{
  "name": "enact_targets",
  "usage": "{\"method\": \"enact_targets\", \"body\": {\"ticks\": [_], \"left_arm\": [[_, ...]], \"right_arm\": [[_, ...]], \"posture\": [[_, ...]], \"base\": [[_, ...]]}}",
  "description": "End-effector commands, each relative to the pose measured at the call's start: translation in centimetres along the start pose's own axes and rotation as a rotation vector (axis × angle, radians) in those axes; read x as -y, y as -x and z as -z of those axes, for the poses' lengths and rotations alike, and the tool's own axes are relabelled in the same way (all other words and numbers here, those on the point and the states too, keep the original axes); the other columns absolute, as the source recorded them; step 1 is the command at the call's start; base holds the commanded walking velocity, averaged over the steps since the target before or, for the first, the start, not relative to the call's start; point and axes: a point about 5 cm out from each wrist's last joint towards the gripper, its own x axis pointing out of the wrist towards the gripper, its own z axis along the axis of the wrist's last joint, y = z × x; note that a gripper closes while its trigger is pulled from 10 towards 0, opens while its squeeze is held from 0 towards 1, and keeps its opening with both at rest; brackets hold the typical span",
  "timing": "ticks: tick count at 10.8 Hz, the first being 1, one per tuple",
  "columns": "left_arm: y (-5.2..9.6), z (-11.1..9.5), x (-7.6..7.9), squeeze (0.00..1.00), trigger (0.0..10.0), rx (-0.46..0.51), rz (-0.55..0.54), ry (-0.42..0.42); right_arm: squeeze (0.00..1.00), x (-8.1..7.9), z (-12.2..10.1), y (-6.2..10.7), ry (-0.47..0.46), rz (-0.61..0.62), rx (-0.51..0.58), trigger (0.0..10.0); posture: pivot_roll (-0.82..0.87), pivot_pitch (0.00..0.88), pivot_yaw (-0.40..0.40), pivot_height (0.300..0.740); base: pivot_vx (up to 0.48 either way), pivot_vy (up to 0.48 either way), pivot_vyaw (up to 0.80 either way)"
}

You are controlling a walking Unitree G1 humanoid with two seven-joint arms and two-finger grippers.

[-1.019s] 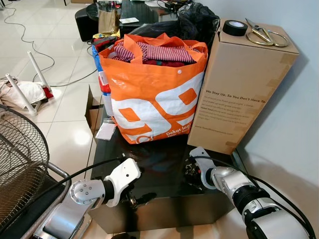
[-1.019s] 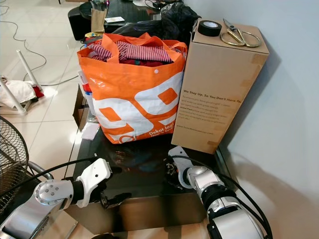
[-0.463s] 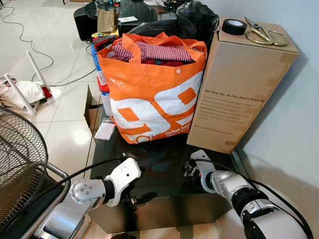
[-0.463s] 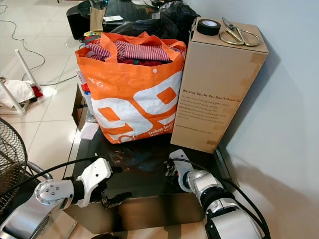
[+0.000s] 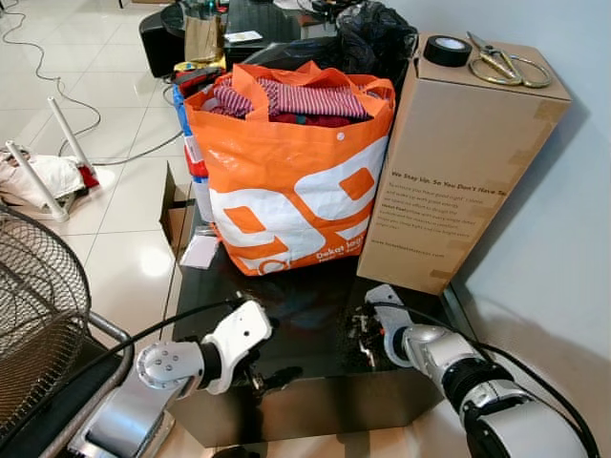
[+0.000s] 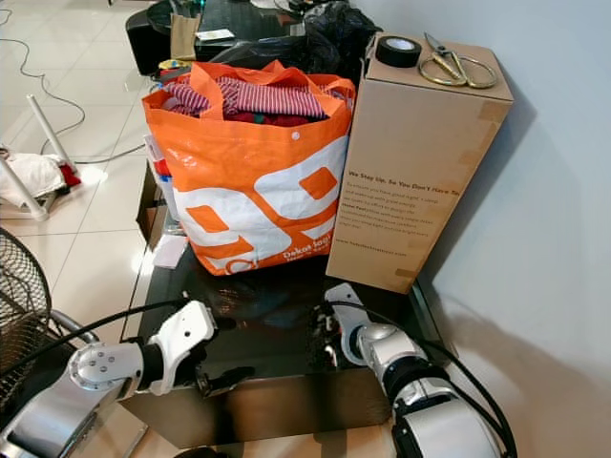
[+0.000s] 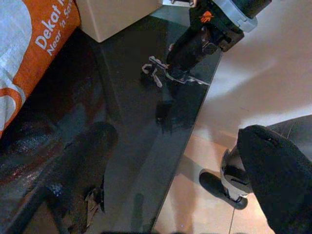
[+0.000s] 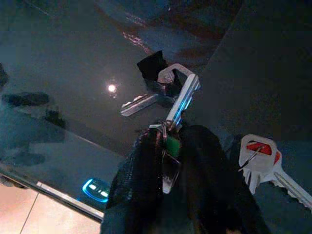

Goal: Hang keys on a hook

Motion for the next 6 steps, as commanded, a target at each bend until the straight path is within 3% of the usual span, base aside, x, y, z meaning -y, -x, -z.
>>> {"method": "enact_targets", "body": {"ticks": [1,6], "left_arm": [[0.0,-0.3,-0.32,0.18,10.0,0.005,-0.011,-0.011],[-0.35,-0.6,-0.81,0.18,10.0,0.013,-0.017,-0.022]], "right_arm": [[0.0,0.41,-0.3,0.13,0.007,0.018,0.001,0.0],[0.0,0.62,-1.14,0.38,0.067,-0.011,0.014,0.0]], "posture": [[-0.09,0.0,-0.033,0.74],[-0.1,0.0,-0.023,0.74]], "base": [[0.0,0.0,0.0],[0.0,0.0,0.0]]}}
